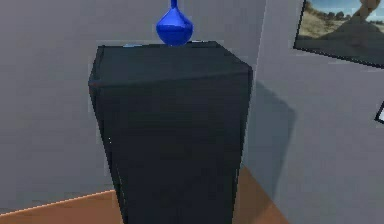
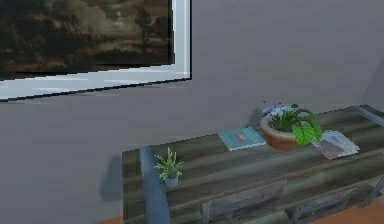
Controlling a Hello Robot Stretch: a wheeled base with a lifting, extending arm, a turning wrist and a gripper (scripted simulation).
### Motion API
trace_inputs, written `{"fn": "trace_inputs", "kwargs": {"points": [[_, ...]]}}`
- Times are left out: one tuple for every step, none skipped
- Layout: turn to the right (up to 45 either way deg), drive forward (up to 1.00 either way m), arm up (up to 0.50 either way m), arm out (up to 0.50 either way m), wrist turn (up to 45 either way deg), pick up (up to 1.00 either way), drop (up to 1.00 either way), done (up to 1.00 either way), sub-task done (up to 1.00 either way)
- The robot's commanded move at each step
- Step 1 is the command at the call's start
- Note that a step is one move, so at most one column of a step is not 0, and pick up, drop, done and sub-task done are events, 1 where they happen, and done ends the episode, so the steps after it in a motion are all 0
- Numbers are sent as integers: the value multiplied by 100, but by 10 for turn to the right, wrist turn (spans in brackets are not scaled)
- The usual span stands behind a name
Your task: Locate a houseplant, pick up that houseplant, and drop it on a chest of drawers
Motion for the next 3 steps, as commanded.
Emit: {"fn": "trace_inputs", "kwargs": {"points": [[0,0,0,30,0,0,0,0,0],[0,0,0,0,450,0,0,0,0],[0,0,0,0,450,0,0,0,0]]}}
